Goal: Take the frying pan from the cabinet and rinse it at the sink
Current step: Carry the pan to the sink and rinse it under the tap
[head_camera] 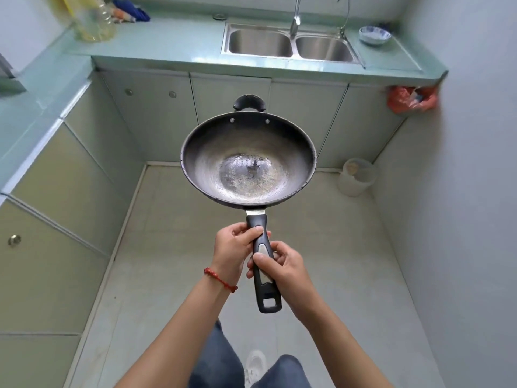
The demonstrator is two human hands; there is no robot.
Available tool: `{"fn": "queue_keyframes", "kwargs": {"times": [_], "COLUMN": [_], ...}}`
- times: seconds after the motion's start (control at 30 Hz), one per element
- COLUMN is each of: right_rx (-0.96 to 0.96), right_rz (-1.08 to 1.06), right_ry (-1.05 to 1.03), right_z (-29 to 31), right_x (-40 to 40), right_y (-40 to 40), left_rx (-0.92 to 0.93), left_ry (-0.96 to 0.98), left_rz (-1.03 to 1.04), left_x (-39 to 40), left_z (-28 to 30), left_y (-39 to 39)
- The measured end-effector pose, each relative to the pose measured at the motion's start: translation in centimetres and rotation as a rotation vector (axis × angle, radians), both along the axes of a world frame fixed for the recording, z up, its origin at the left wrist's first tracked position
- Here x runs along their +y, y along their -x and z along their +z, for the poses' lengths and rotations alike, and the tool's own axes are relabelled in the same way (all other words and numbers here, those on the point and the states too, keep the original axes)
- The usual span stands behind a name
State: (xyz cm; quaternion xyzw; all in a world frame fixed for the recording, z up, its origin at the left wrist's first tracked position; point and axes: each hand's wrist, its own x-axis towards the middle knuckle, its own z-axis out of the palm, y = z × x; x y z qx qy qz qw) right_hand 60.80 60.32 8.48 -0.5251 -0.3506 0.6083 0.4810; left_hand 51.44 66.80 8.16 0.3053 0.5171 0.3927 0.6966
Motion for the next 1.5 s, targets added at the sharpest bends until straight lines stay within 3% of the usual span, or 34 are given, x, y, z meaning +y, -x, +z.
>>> {"fn": "queue_keyframes", "kwargs": {"times": [0.6,1.17,1.5], "right_rx": [-0.005,-0.07,-0.066], "right_rz": [-0.089,0.045,0.09], "right_ry": [-0.043,0.031,0.042], "right_z": [0.5,0.5,-0.2], "right_x": [35.2,62.5,76.2], "right_y": [-7.8,-22.2,-25.7], "left_rx": [0.009,-0.009,-0.002], "left_ry": [-0.022,0.016,0.026], "left_rz": [-0.064,0.098,0.139], "left_x": [35.9,61.8,75.3], "left_z": [0.9,-0.4,-1.2], "left_y": [-8.4,-22.0,-25.1]}}
